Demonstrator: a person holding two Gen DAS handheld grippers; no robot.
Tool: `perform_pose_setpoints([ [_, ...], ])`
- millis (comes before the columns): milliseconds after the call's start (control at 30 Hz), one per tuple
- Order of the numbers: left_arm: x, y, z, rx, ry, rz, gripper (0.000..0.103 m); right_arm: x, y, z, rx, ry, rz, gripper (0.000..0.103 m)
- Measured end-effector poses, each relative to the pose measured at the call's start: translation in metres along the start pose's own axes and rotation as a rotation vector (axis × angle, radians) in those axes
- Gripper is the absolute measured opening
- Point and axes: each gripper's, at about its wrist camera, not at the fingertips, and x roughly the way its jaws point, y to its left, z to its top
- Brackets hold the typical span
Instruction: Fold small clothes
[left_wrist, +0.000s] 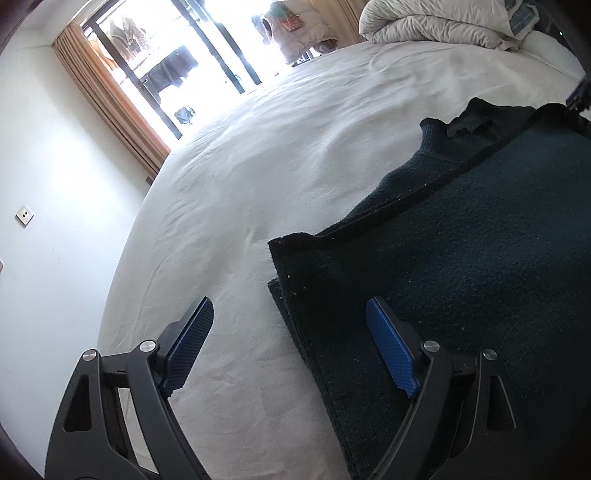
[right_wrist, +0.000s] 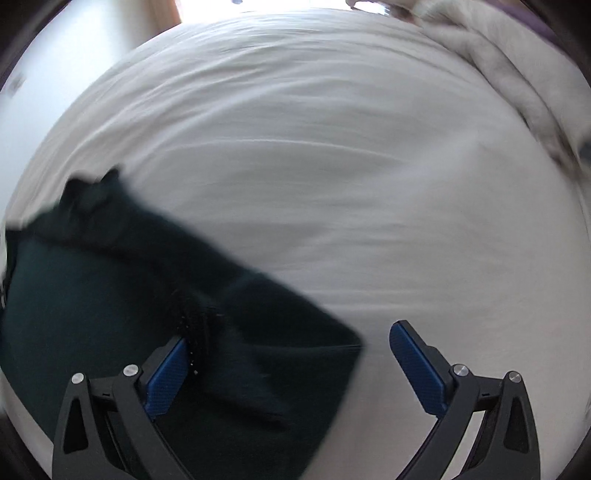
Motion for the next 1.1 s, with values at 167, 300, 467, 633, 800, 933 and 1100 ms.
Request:
perform_pose_setpoints([
  [167, 0.003, 0.001, 0.001, -0.014, -0.012, 0.015, 0.085, -0.003, -0.029, -0.004, 0.196, -0.079, 0.045, 0.103],
  [300, 0.002, 0.0, 0.003, -0.015, -0.014, 0.026, 0.085, -0.007, -0.032, -0.006, 0.289, -0.098, 0.199, 0.103],
  [467, 0.002, 0.001, 0.004, -0.018, -0.011, 0.02, 0.085, -0.01, -0.072, -0.013, 0.589, -0.036, 0.332, 0.103],
  [633, -0.004, 0.009, 0.0, -0.064, -0.018, 0.016, 0.085, -0.045, -0.054, -0.027, 0.415, -0.154, 0.182, 0.102],
  [800, -0.039, 0.027, -0.021, -0.185, -0.073, -0.021, 0.085, -0.065, -0.026, -0.077, 0.273, -0.17, 0.258, 0.085],
  [933, -0.075, 0.047, -0.058, -0.372, -0.08, -0.164, 0.085, -0.071, -0.01, -0.116, 0.237, -0.186, 0.315, 0.082],
  [1100, -0.104, 0.043, -0.104, -0.489, -0.041, -0.361, 0.084, -0.075, -0.002, -0.159, 0.205, -0.199, 0.298, 0.081],
])
